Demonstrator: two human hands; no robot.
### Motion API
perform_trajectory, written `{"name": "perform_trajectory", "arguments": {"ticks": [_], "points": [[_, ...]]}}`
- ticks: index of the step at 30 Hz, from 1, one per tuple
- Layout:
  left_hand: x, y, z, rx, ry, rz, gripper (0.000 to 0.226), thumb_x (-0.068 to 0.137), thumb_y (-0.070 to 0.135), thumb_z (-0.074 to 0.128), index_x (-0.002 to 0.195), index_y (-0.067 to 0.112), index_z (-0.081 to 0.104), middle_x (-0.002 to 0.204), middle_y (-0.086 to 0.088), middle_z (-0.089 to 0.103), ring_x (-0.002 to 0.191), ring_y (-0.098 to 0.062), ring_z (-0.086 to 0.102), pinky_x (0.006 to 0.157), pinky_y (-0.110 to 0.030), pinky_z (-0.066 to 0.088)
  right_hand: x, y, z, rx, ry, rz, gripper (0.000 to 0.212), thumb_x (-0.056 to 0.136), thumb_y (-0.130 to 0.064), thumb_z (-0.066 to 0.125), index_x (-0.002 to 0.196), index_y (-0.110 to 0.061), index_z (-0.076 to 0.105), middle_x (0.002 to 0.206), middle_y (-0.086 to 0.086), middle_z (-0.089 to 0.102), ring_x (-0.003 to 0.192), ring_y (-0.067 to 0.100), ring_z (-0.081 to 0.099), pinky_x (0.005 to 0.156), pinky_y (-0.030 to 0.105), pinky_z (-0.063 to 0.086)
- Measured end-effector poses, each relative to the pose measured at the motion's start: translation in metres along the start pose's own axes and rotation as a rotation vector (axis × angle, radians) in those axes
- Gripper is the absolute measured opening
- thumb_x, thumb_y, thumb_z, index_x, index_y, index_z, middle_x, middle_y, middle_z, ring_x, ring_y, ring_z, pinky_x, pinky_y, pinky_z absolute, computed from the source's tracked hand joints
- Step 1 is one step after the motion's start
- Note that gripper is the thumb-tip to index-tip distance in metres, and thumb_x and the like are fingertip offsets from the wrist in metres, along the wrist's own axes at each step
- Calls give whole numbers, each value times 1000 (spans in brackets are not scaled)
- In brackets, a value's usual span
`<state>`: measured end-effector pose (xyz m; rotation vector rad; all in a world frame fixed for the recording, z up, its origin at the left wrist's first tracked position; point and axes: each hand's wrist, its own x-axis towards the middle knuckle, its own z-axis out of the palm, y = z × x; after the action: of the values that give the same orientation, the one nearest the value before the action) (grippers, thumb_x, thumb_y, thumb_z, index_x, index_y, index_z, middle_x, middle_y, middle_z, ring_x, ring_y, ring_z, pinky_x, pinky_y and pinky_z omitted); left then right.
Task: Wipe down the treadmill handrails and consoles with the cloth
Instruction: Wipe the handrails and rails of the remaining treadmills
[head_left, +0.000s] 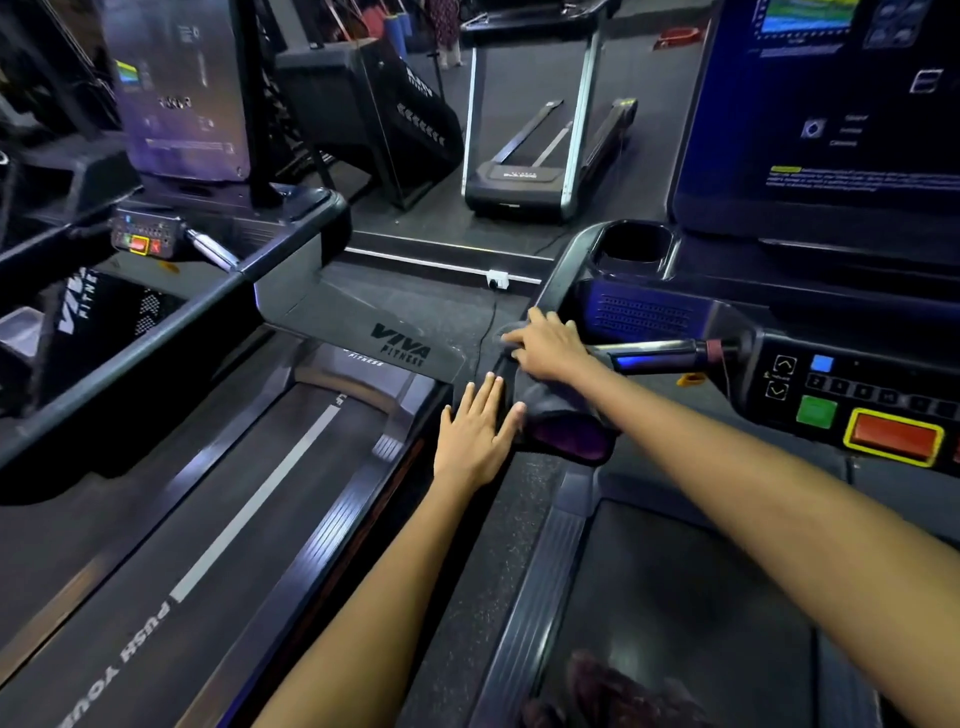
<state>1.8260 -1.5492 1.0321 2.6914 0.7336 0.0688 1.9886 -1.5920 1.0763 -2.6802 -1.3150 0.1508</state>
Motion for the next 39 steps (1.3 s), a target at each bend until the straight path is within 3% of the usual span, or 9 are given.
{"name": "perform_trajectory", "arguments": {"ticks": [4, 8, 11, 13, 17, 21, 28, 34, 39], "points": [[1, 0, 1, -6, 29, 5, 62, 98, 53, 20, 152, 23, 13, 159, 9, 6, 147, -13, 3, 117, -44, 9, -14, 24, -3, -9, -23, -109, 38, 93, -32, 50, 131, -37, 51, 122, 8, 44, 115, 28, 43, 92, 44, 39], [6, 3, 2, -62, 113, 12, 67, 95, 60, 21, 146, 19, 33, 155, 2, 26, 142, -16, 24, 114, -43, 20, 7, 15, -11, 56, -12, 46, 32, 91, -27, 51, 122, -30, 59, 125, 11, 44, 116, 34, 45, 93, 43, 40], [14, 13, -3, -148, 247, -8, 76, 86, 65, 12, 111, 9, 57, 120, -10, 58, 112, -30, 53, 92, -42, 39, 13, 1, -9, 30, -11, 64, 33, 92, -29, 49, 123, -29, 59, 129, 10, 41, 120, 33, 41, 96, 45, 36], [22, 18, -4, -194, 294, -75, 68, 86, 63, 15, 92, 7, 52, 100, -14, 57, 96, -35, 54, 81, -42, 37, 3, 6, -6, 42, -26, -15, 35, 93, -33, 49, 127, -35, 56, 128, 9, 41, 120, 31, 40, 97, 45, 35], [42, 27, -7, -330, 309, -149, 70, 87, 61, 21, 118, 5, 50, 121, -15, 54, 114, -33, 49, 95, -42, 34, -22, 26, -2, 115, -16, -97, 39, 93, -31, 51, 132, -37, 50, 119, 9, 42, 113, 29, 42, 93, 45, 41], [65, 30, -7, -262, 273, -119, 61, 99, 47, 29, 143, 4, 32, 150, -12, 33, 139, -25, 29, 109, -37, 20, -14, 24, -7, 121, -13, 49, 33, 93, -19, 48, 124, -26, 57, 121, 11, 39, 115, 34, 42, 91, 46, 40], [73, 27, 7, -177, 230, -89, 66, 98, 52, 23, 147, 9, 25, 154, -8, 28, 142, -18, 21, 114, -41, 19, 24, 52, -65, -63, 15, 299, 39, 94, -17, 45, 133, -12, 48, 138, 14, 37, 127, 35, 35, 98, 50, 36], [75, 26, 9, -134, 211, -83, 67, 97, 54, 23, 148, 11, 24, 155, -5, 25, 144, -16, 18, 115, -43, 18, 51, 75, -90, -266, 21, -119, 32, 92, -19, 53, 122, -28, 60, 124, 8, 44, 119, 31, 41, 92, 44, 37], [76, 27, 9, -108, 209, -92, 68, 96, 54, 25, 148, 10, 25, 154, -7, 26, 143, -18, 20, 115, -43, 19, 44, 62, -37, -241, -11, -312, 38, 94, -21, 47, 127, -38, 56, 124, 4, 44, 116, 26, 40, 92, 44, 35]]}}
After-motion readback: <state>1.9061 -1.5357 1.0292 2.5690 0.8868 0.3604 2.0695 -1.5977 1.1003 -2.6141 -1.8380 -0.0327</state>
